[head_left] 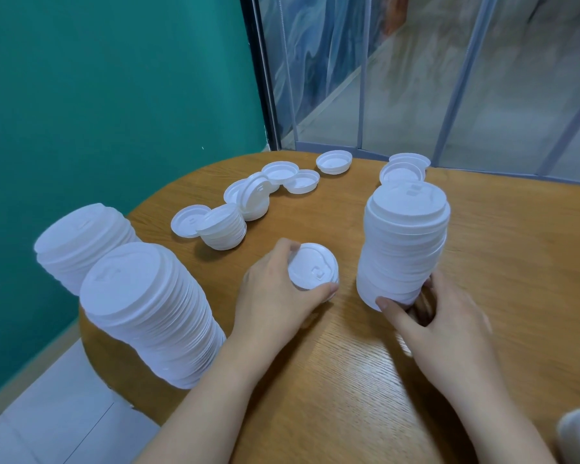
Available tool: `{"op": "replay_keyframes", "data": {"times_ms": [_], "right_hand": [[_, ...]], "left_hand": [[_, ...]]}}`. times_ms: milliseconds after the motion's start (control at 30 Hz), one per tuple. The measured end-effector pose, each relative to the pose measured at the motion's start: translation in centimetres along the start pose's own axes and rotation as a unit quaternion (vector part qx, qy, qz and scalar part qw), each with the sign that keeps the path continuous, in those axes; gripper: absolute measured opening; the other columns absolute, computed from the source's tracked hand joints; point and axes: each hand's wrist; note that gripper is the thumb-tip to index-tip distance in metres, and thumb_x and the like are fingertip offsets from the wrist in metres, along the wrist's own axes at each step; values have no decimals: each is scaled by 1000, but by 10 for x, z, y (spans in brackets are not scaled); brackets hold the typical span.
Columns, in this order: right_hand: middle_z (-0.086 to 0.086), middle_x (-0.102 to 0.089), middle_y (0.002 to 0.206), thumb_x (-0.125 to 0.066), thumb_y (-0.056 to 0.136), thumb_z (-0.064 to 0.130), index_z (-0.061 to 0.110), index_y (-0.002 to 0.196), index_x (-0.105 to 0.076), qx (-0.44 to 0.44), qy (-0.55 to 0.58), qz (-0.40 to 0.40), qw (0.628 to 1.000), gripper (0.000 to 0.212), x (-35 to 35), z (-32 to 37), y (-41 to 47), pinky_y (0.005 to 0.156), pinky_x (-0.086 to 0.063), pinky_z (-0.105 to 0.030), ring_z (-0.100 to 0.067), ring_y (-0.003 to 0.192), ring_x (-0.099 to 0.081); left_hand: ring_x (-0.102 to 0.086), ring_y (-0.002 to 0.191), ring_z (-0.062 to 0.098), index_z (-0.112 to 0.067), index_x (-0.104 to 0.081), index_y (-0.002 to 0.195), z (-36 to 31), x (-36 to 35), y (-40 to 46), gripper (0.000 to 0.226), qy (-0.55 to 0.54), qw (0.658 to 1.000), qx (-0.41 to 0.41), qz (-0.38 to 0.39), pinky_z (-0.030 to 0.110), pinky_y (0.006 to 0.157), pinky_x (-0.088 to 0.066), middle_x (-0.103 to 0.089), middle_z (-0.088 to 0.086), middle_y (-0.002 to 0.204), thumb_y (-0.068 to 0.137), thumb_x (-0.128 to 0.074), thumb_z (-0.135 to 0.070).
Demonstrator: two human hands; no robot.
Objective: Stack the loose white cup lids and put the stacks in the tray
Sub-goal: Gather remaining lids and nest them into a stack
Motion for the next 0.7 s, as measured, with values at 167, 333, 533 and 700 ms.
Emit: {"op": "replay_keyframes", "data": {"times_ms": [167,333,533,700], "right_hand": [[17,-61,85,-76,77,53,38,100,-54,5,-6,-3,1000,35,0,-2,0,86,-49,-52,-19,89,-58],[15,-59,79,-77,76,54,36,98,-54,8,-16,-11,1000,37,-1,-4,2,82,-49,-48,-18,83,-55],[18,-61,92,-74,75,59,38,108,-56,7,-25,-18,1000,43,-3,-6,1,89,-46,-47,-17,95,-54],[17,-61,93,-72,74,59,38,110,-55,8,-31,-14,999,45,-3,-7,2,89,-48,-46,-16,98,-58]], "left_hand": [[-58,111,-1,-36,-63,124,-15,20,6,67,-94,995,-18,-41,26,97,-51,-64,-22,118,67,-91,-56],[-65,111,2,-34,-65,127,-59,56,10,56,-220,969,-89,-62,19,90,-53,-70,-20,117,77,-88,-48],[-62,109,-3,-36,-63,126,-108,56,18,54,-199,967,-159,16,12,86,-49,-68,-22,115,79,-83,-55],[-57,110,-12,-45,-62,119,-118,38,31,49,-137,973,-168,83,10,89,-46,-65,-29,117,77,-83,-58]]}}
Point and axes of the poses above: each hand's wrist, its own y-axis towards the middle knuckle, its own x-axis out of the back of the hand, z = x × y
